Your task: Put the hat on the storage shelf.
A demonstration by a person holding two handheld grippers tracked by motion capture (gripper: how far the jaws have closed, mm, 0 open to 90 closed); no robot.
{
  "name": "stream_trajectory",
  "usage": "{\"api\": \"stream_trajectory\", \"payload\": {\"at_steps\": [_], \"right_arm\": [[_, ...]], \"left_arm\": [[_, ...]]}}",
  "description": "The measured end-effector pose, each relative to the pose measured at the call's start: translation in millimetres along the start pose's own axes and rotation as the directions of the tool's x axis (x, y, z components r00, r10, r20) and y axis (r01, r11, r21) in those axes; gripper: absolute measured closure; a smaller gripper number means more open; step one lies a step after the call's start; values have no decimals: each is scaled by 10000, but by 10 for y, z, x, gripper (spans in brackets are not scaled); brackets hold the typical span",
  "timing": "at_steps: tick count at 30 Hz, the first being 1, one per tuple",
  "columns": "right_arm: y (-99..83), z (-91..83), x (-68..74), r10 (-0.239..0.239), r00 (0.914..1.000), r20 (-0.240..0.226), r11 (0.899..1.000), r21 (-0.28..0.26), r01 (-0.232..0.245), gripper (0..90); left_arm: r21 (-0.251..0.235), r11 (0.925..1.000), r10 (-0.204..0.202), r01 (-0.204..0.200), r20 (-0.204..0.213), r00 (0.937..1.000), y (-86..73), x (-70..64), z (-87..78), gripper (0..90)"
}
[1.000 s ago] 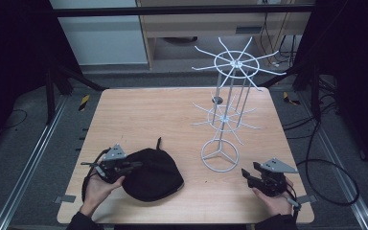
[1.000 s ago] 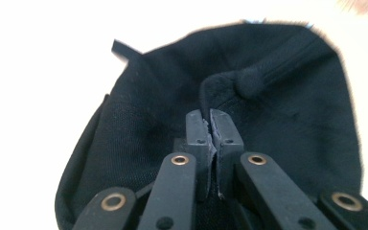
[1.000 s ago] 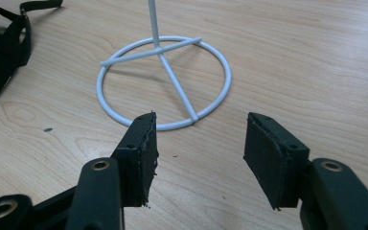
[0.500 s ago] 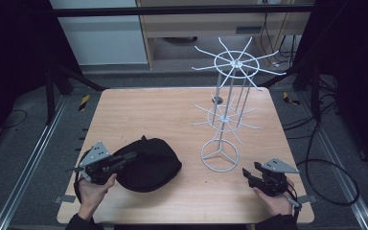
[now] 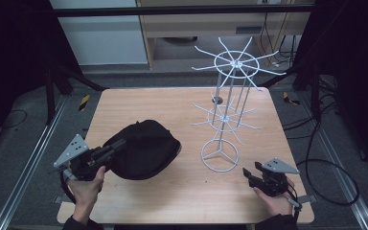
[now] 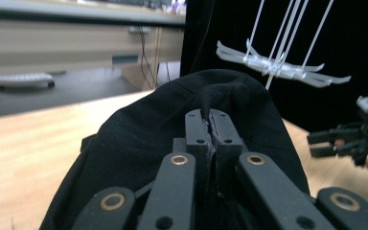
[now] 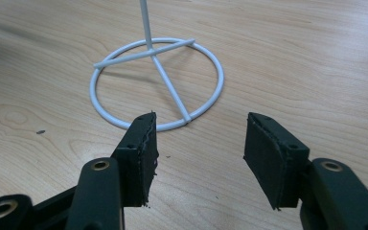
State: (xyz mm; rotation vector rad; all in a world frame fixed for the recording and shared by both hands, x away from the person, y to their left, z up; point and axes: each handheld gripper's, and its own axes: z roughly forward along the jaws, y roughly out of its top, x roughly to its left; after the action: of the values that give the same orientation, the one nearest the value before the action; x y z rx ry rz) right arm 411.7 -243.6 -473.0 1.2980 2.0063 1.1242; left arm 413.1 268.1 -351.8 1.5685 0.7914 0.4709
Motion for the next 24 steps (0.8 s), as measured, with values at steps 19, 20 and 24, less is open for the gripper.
{"api": "stream_trajectory", "payload": {"at_steps": [19, 20, 24], "right_arm": [[-12, 13, -7, -55, 10000, 48, 10000, 11, 55, 453], [-10, 9, -4, 17, 10000, 6, 10000, 46, -17, 453], [-12, 10, -3, 17, 10000, 9, 10000, 52, -17, 453]], "left_arm": [[-2725, 9609, -455, 499, 224, 9987, 604, -99, -54, 875], [-2773, 9594, -457, 505, 236, 9987, 623, -105, -47, 875], [-3154, 9461, -649, 732, 365, 9972, 705, -134, 8, 875]]}}
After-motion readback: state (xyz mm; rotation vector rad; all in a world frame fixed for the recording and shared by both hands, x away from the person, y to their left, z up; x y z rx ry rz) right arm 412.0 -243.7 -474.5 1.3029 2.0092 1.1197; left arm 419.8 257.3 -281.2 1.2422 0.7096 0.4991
